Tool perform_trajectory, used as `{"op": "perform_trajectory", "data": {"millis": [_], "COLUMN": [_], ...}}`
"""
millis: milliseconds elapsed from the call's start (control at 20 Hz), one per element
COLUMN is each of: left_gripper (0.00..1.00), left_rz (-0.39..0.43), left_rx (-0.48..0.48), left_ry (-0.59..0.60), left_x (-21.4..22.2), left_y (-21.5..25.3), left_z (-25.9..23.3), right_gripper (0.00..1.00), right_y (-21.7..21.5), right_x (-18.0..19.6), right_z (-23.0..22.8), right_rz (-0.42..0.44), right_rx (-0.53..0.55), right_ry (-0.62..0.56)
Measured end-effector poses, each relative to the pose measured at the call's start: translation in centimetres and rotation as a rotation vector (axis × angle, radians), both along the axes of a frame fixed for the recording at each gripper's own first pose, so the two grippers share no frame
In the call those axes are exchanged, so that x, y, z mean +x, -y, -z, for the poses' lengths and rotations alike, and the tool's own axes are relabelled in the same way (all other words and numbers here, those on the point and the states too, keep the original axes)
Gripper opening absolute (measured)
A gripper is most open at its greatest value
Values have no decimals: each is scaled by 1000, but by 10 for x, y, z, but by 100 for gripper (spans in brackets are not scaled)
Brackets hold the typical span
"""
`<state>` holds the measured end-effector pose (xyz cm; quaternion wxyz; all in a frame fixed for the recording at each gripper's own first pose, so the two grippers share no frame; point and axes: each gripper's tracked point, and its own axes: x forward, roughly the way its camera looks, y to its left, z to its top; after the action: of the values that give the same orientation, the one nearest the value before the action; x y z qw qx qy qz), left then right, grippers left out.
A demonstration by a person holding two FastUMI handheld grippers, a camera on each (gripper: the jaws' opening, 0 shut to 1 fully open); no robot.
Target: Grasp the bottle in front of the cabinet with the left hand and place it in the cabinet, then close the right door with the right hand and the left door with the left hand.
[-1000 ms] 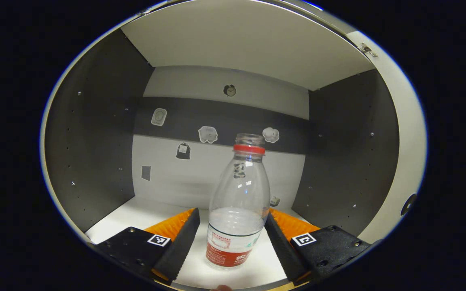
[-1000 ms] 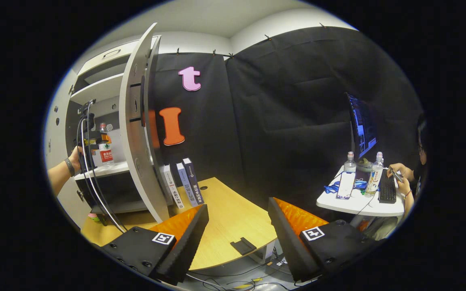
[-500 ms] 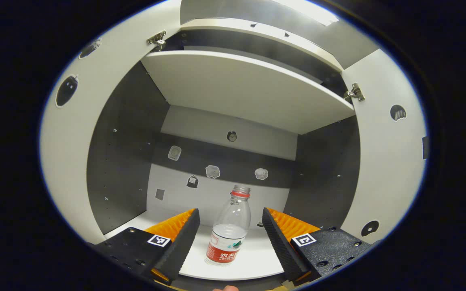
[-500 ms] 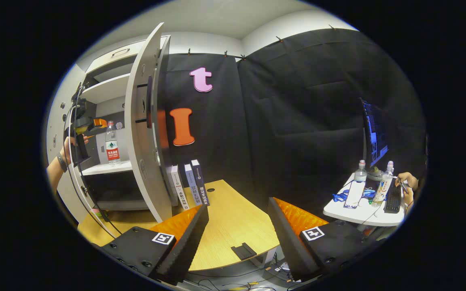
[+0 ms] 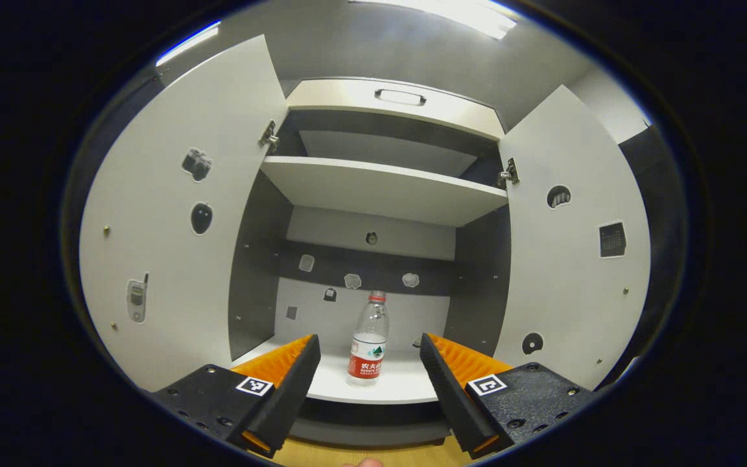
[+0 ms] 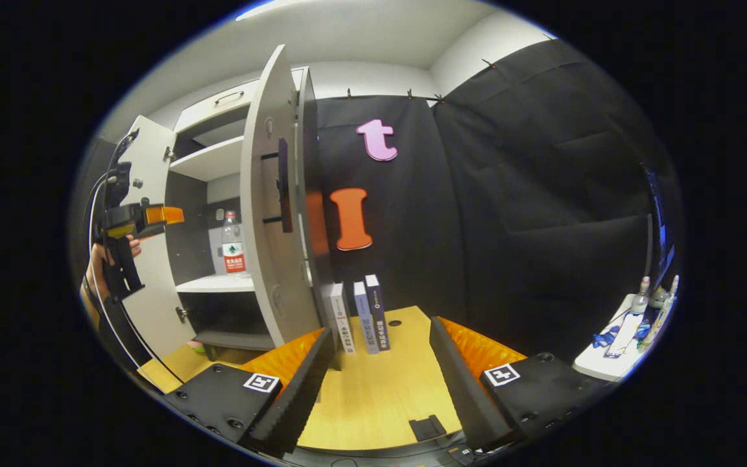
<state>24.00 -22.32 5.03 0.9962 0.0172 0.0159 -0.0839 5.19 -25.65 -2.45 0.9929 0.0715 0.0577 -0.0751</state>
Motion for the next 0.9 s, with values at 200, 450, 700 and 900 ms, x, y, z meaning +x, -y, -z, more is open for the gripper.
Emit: {"op": "perform_trajectory", "data": {"millis": [200,450,700,900], "left_gripper": [94,94,94,94], "left_rz": [-69,-163,-138,-105], "left_rx": [-11,31,57,39], "left_ry": [0,-14,-33,-65], "left_x": [-63,-132,-161,-167], "left_y": [-13,-35,-36,-40], "left_z": [16,45,69,79], "right_gripper": [98,98,98,98], "right_y": [-17,-28,-20,-19], "right_x": [10,14,30,50], "right_z": [-15,-19,-35,-79], "right_rz": [-113,-197,-144,-111], "right_rx": [46,74,20,-56], "right_ry": [37,50,66,114]}}
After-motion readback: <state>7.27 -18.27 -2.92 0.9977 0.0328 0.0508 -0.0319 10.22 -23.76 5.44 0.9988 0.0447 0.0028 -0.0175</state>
